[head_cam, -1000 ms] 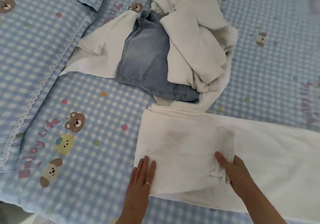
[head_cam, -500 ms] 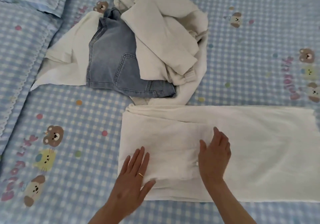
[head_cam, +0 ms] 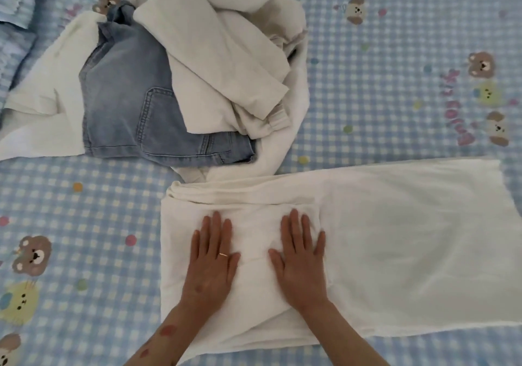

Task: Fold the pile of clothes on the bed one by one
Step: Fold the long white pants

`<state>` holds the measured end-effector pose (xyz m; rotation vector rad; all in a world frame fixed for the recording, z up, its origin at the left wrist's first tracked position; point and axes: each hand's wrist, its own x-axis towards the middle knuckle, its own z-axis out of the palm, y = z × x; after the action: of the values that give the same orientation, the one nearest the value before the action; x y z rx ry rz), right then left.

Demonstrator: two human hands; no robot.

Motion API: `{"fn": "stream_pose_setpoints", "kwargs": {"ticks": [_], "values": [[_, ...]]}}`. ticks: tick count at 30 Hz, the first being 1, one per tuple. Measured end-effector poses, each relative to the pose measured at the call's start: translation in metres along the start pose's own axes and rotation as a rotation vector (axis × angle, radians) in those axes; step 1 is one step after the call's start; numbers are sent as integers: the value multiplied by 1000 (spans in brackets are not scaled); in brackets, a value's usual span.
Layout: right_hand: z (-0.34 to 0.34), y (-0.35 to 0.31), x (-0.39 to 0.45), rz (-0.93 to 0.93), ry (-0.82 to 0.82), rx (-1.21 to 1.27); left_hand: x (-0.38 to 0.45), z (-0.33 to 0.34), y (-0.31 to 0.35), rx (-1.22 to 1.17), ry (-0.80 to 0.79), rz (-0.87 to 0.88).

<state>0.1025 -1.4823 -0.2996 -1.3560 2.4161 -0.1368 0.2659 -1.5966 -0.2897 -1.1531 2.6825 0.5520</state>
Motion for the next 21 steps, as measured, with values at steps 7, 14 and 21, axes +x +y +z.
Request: {"fn": "stream_pose_setpoints", "kwargs": {"ticks": [7, 14, 21], "values": [[-78, 176, -59, 508, 126, -3, 45, -22, 170, 2, 36, 362], [-134, 329, -90, 665, 75, -116, 193, 7, 342, 143, -174, 428], [-131, 359, -96, 581, 120, -29, 278, 24, 454, 63, -197, 498]]}}
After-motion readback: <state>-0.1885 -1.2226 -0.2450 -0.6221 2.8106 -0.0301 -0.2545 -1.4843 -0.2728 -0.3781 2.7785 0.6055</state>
